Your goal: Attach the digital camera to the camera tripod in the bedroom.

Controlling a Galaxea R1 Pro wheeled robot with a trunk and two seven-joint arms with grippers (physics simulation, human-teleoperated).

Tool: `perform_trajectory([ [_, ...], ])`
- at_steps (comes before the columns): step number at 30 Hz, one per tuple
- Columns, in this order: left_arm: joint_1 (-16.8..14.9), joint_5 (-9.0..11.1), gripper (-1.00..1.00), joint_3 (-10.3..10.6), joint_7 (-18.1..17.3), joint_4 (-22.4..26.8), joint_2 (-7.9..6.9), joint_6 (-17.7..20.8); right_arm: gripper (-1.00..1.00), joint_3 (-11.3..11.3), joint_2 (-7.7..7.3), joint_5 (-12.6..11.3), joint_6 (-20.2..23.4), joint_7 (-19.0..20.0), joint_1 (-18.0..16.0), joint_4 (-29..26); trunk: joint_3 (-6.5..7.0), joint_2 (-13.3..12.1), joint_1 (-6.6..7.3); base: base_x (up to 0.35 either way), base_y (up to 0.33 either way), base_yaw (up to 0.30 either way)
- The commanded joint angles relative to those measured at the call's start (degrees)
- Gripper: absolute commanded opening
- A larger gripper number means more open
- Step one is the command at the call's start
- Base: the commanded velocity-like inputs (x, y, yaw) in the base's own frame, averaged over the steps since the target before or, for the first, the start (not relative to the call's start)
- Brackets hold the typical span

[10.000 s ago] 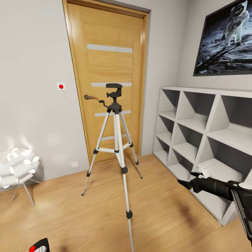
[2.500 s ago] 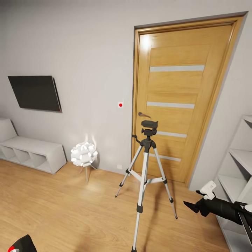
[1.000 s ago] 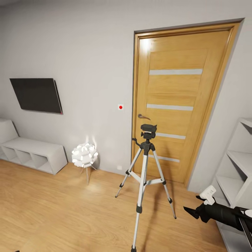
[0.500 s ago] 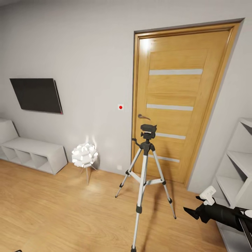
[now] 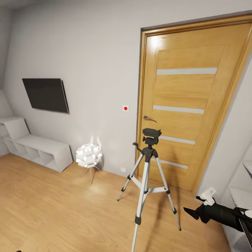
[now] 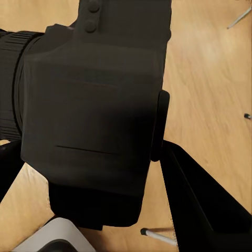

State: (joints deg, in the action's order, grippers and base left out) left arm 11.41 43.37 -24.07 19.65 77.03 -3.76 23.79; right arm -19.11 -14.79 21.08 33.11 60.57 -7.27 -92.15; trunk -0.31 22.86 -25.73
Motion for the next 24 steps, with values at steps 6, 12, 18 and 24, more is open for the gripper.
perform_trajectory([
  [6, 0.0, 0.5, -1.0, -0.2, 0.4, 0.0, -0.02, 0.2, 1.0, -0.1, 0.02, 0.4, 0.3, 0.4, 0.0, -0.1, -0.03, 0.1, -0.05, 0.182, -0.272, 0.275],
  [12, 0.0, 0.4, -1.0, -0.3, 0.8, 0.0, 0.0, 0.2, 1.0, -0.1, 0.02, 0.4, 0.3, 0.4, 0.0, -0.1, 0.07, 0.1, -0.05, 0.037, -0.304, 0.168],
  [18, 0.0, 0.4, -1.0, -0.4, 0.7, 0.0, 0.05, 0.2, 1.0, -0.1, 0.01, 0.4, 0.4, 0.4, 0.0, -0.1, 0.21, 0.1, -0.05, 0.006, -0.124, 0.089],
  [24, 0.0, 0.4, -1.0, -0.5, 0.6, 0.0, 0.07, 0.2, 1.0, -0.1, 0.02, 0.5, 0.4, 0.4, 0.0, -0.1, 0.32, 0.1, -0.05, 0.001, -0.029, 0.061],
])
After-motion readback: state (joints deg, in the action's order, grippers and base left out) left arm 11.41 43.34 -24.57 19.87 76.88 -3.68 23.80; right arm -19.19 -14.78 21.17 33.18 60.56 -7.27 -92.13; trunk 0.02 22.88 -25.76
